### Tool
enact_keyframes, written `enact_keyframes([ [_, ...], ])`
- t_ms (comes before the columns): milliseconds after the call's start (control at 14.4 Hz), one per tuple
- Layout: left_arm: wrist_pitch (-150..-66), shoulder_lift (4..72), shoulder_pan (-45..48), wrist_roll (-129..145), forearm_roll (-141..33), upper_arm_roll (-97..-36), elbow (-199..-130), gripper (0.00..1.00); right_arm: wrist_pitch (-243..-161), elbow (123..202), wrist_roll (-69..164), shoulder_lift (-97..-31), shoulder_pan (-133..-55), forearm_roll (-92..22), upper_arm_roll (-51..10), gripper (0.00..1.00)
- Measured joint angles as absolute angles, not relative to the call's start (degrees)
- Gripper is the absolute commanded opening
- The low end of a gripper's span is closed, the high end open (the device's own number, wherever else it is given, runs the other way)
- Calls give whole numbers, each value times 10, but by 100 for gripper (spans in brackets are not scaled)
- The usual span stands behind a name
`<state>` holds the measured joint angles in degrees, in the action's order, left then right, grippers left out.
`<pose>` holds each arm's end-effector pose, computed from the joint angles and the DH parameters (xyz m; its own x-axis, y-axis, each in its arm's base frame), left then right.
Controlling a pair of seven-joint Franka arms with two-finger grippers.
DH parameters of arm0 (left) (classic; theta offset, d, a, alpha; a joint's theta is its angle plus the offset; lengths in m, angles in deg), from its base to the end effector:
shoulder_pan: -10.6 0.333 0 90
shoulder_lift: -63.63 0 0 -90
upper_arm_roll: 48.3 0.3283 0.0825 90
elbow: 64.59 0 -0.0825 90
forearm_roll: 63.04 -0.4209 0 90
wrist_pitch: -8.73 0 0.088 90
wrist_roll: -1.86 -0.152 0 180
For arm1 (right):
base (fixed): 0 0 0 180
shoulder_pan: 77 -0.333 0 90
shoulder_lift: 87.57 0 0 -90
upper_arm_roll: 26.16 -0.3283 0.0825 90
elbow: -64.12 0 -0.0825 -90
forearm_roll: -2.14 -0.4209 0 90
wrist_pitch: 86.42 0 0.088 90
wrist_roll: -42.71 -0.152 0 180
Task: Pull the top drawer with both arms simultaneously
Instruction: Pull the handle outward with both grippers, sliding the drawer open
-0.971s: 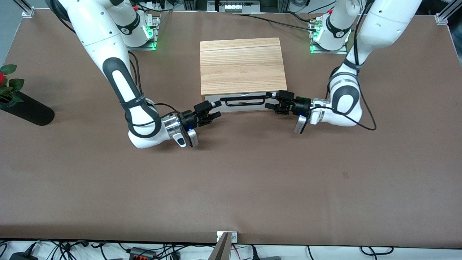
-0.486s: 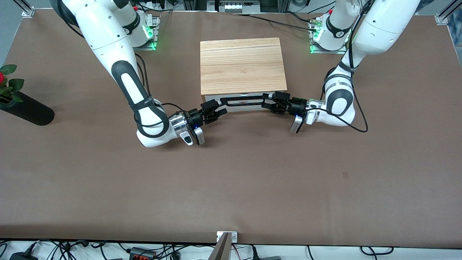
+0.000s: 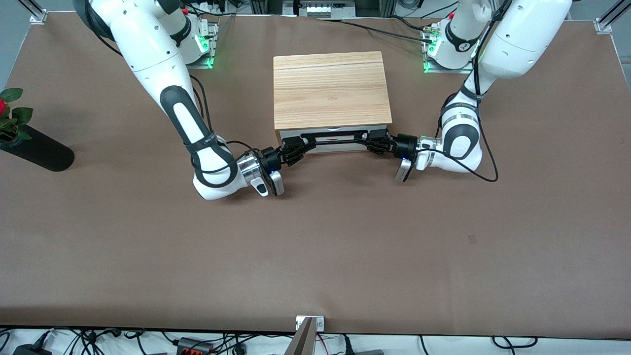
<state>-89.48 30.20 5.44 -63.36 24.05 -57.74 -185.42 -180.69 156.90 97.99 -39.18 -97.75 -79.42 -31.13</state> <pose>0.4996 -0.2764 0.1339 0.9773 -0.2101 0.0263 -0.0384 -0.0536 0.9978 0.5519 0.4180 0.1336 0.8778 0.4726 0.0780 0.1092 -0.0388 -0.9933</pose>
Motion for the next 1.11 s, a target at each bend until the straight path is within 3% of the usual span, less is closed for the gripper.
enact_keyframes([
  [347, -893, 302, 55, -634, 241, -577, -1854, 5, -1787, 1565, 981, -390, -976, -785, -309, 14],
  [1110, -901, 288, 53, -618, 241, -579, -1822, 2, -1790, 1540, 982, -382, -970, -777, -305, 14],
])
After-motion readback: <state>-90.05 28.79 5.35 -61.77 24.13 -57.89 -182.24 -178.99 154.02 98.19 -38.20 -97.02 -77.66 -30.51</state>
